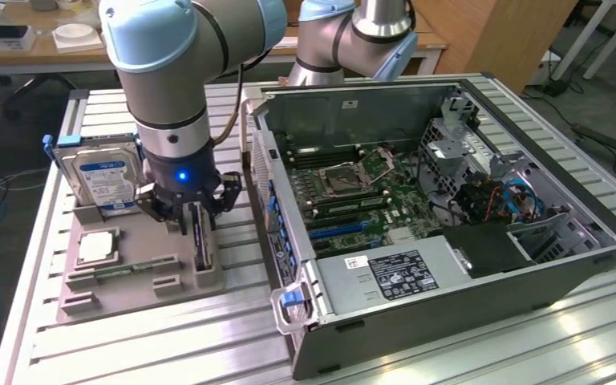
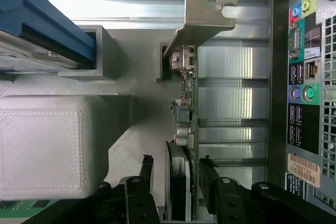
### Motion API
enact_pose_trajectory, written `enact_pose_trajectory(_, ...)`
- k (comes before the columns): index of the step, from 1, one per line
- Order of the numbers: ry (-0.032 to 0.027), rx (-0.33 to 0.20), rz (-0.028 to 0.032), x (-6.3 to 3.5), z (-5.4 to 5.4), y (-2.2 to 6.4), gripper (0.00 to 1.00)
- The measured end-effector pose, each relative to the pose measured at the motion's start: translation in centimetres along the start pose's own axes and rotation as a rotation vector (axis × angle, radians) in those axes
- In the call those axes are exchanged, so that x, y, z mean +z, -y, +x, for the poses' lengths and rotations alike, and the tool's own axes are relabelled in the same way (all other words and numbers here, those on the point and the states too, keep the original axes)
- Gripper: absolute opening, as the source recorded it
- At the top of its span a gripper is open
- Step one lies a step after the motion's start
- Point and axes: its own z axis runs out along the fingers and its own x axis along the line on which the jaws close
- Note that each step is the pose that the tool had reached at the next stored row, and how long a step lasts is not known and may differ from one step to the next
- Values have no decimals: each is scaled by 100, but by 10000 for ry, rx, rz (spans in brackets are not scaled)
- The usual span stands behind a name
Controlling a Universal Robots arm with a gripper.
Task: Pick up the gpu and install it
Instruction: 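Pick up the gpu and move the gpu toward the slot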
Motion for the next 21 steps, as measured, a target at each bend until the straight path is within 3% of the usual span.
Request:
enact_pose_trajectory(4,0,1,0,0,0,0,47)
enact_pose_trajectory(5,0,0,1,0,0,0,39)
enact_pose_trajectory(21,-3,-57,-1,0,-2,0,39)
